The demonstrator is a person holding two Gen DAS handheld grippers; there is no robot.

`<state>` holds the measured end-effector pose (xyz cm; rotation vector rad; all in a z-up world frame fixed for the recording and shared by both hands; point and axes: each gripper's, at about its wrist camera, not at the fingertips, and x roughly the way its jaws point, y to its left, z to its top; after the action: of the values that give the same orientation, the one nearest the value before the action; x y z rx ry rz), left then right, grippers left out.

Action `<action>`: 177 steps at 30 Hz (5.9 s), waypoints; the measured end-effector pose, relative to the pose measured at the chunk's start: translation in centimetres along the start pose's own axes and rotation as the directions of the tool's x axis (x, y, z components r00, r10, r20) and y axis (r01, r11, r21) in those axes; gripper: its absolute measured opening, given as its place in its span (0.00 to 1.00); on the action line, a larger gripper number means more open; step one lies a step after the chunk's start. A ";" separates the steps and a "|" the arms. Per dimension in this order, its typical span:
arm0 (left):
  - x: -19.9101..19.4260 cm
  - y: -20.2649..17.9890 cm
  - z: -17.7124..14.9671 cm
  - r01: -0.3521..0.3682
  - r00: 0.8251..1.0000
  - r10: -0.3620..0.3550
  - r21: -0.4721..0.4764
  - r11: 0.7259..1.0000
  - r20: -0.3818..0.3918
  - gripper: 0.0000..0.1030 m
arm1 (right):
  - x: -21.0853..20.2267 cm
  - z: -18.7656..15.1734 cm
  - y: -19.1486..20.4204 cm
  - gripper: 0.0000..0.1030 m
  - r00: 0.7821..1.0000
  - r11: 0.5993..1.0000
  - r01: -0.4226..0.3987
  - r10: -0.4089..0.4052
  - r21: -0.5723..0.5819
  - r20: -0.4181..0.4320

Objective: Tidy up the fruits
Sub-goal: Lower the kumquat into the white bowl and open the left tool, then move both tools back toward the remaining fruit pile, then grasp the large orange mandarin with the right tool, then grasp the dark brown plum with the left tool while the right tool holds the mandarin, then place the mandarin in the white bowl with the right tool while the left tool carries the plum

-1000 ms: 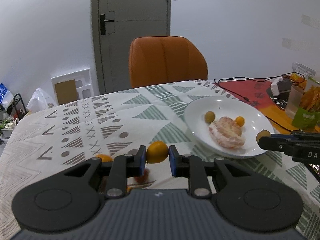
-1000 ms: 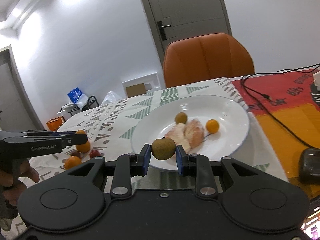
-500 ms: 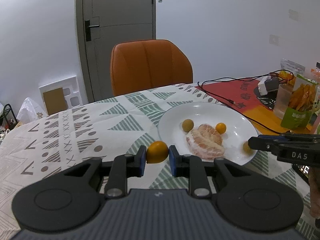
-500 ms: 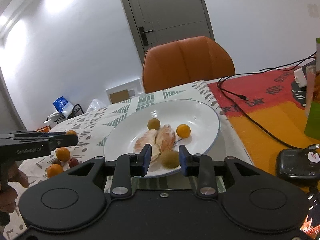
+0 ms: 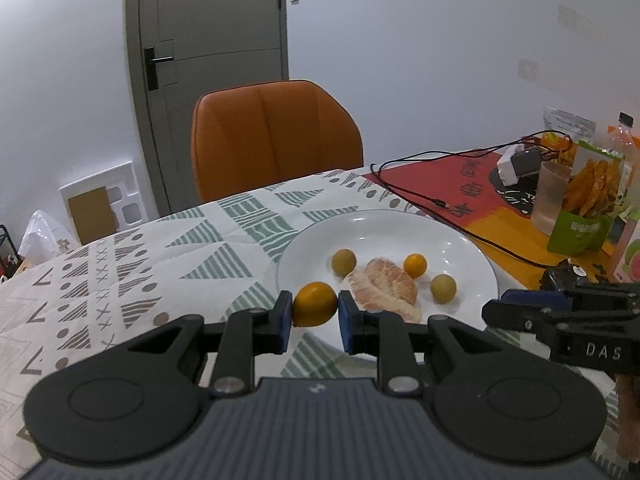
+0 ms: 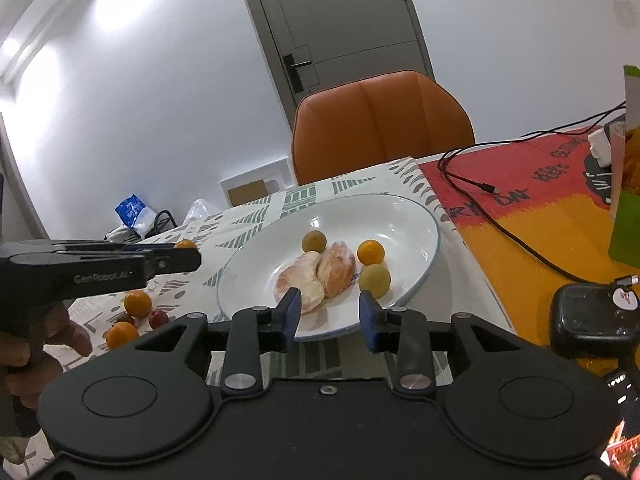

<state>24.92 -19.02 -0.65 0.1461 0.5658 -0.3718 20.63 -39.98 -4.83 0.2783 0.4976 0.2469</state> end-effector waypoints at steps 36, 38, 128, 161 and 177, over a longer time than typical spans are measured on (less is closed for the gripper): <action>-3.1 4.3 -0.7 -0.128 0.992 0.128 -0.026 0.991 -0.015 0.69 | 0.7 -0.3 3.9 0.52 0.997 0.996 -0.073 0.073 -0.053 -0.001; -3.5 5.1 -0.8 -0.141 0.990 0.141 -0.044 0.989 -0.016 0.69 | 0.8 -0.2 4.5 0.53 0.996 0.995 -0.085 0.084 -0.061 -0.007; -6.9 17.6 -9.7 -0.270 0.963 0.250 -0.330 0.905 -0.101 0.81 | 9.4 -2.5 18.6 0.38 0.941 0.924 -0.286 0.220 -0.253 -0.257; -1.0 13.7 -8.1 -0.209 0.974 0.177 -0.253 0.944 -0.144 0.22 | 4.2 0.4 11.0 0.38 0.988 0.974 -0.123 0.102 -0.190 -0.117; -2.3 11.3 -5.4 -0.160 0.987 0.150 -0.214 0.964 -0.062 0.22 | 2.6 1.2 6.9 0.38 0.996 0.990 -0.053 0.044 -0.131 -0.071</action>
<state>24.77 -6.57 -3.50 -0.0131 0.6315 -0.1520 22.31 -33.02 -2.71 0.1523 0.5401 0.3364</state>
